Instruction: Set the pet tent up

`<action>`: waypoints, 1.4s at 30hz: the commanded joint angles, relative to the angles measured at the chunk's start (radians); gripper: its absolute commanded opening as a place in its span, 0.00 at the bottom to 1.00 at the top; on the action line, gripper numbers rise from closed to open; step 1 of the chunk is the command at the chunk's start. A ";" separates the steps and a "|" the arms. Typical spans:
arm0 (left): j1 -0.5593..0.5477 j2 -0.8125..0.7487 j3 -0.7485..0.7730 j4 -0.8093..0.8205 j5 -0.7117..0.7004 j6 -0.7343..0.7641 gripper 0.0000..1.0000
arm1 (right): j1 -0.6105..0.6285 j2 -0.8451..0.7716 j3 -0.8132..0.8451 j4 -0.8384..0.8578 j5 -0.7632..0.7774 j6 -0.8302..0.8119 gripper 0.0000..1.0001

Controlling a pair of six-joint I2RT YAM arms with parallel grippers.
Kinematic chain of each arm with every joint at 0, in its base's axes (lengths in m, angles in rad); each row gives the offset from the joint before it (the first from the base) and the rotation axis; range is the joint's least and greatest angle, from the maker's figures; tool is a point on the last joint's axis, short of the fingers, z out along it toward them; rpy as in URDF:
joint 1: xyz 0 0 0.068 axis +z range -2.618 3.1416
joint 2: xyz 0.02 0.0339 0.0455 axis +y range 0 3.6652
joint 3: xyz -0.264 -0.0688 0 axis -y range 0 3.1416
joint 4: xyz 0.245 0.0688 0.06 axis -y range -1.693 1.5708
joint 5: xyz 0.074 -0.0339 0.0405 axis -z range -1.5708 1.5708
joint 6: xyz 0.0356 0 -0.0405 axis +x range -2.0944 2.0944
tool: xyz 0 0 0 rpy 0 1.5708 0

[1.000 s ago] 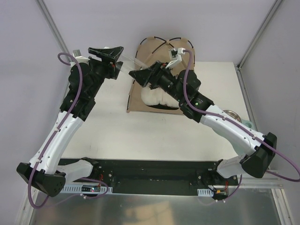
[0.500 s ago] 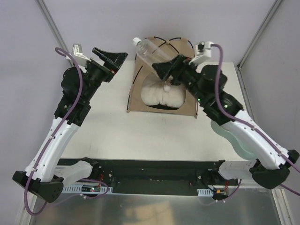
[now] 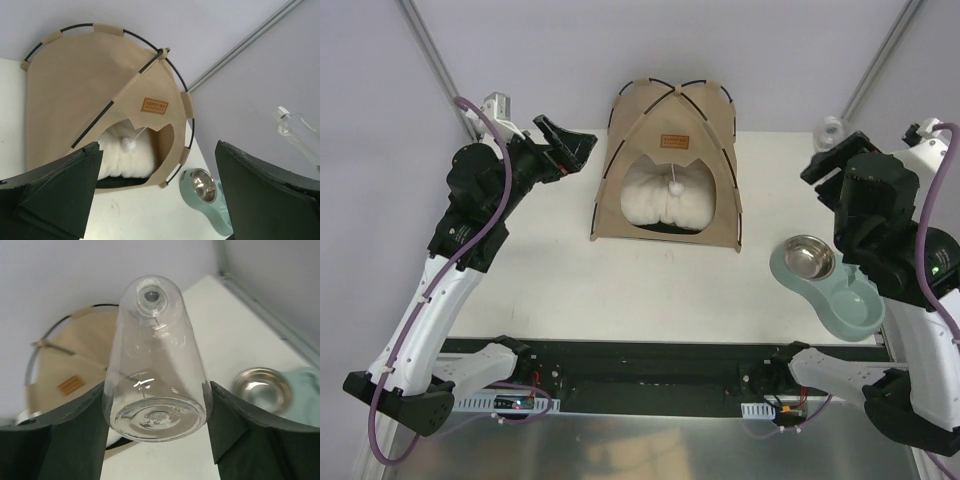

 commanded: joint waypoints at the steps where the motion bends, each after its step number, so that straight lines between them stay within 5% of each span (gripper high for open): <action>1: -0.003 -0.007 0.026 -0.065 0.029 0.098 0.99 | -0.224 0.032 0.054 -0.349 -0.007 0.060 0.26; 7: -0.003 -0.019 0.012 -0.177 0.010 0.127 0.99 | -0.611 0.158 0.126 -0.491 -0.317 -0.061 0.26; 14: -0.003 -0.043 -0.019 -0.288 0.016 0.119 0.99 | -0.809 0.261 0.050 -0.554 -0.484 -0.139 0.30; 28: -0.003 0.022 0.022 -0.346 0.036 0.129 0.99 | -0.953 0.285 -0.162 -0.505 -0.448 -0.174 0.29; 42: -0.002 0.070 0.067 -0.384 -0.024 0.191 0.99 | -1.097 0.259 -0.343 -0.333 -0.570 -0.148 0.29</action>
